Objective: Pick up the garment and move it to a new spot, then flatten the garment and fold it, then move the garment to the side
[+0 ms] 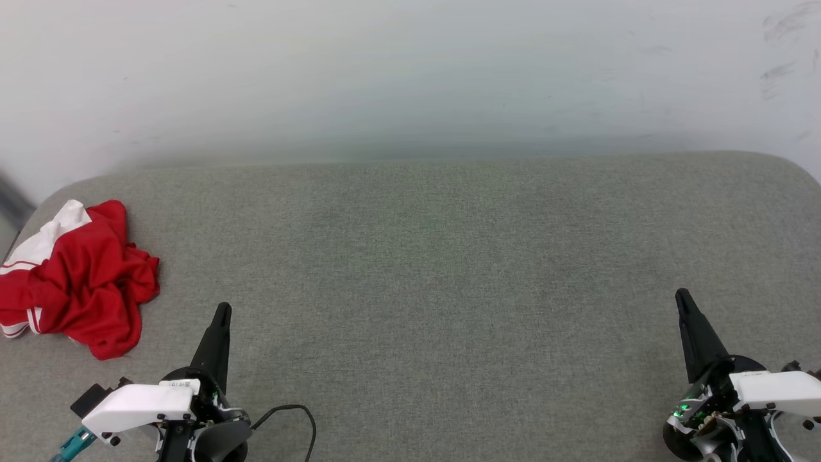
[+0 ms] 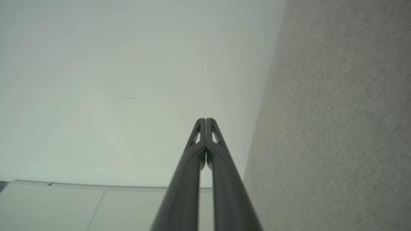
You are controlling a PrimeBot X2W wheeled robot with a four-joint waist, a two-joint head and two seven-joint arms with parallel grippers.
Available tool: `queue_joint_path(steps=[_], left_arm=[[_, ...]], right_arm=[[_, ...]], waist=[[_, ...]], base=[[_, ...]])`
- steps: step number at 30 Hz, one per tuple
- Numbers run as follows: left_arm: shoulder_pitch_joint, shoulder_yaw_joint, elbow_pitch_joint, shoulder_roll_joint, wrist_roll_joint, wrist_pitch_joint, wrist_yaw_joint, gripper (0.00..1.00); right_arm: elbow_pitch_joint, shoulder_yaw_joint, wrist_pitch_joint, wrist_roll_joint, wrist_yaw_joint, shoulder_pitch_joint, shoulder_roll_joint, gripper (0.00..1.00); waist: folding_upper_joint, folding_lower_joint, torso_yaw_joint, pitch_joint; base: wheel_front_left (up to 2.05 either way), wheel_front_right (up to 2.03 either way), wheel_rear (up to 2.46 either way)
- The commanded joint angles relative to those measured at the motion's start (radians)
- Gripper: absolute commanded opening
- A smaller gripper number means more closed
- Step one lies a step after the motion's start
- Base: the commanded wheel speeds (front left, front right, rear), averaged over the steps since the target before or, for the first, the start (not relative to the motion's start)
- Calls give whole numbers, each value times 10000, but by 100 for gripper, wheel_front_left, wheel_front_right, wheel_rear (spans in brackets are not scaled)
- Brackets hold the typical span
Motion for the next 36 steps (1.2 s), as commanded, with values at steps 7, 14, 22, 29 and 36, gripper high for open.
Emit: queue_joint_path(steps=[7,14,22,29,36], left_arm=[[-77,29,7,-10,28,28,-29,0],[-77,32,7,-10,28,28,-29,0],[-77,29,7,-10,28,28,-29,0],[-77,34,7,-8,26,27,-29,0],[-77,28,7,-9,24,25,-29,0]], right_arm=[[6,13,9,37,-3,-107,6,0],[6,15,9,37,-3,-107,6,0],[6,13,9,37,-3,-107,6,0],[6,16,9,37,-3,-107,6,0],[6,15,9,37,-3,-107,6,0]], waist=[[-1,0,0,0],[-1,0,0,0],[-1,0,0,0],[-1,0,0,0],[-1,0,0,0]], base=[[0,0,0],[0,0,0],[0,0,0],[0,0,0],[0,0,0]])
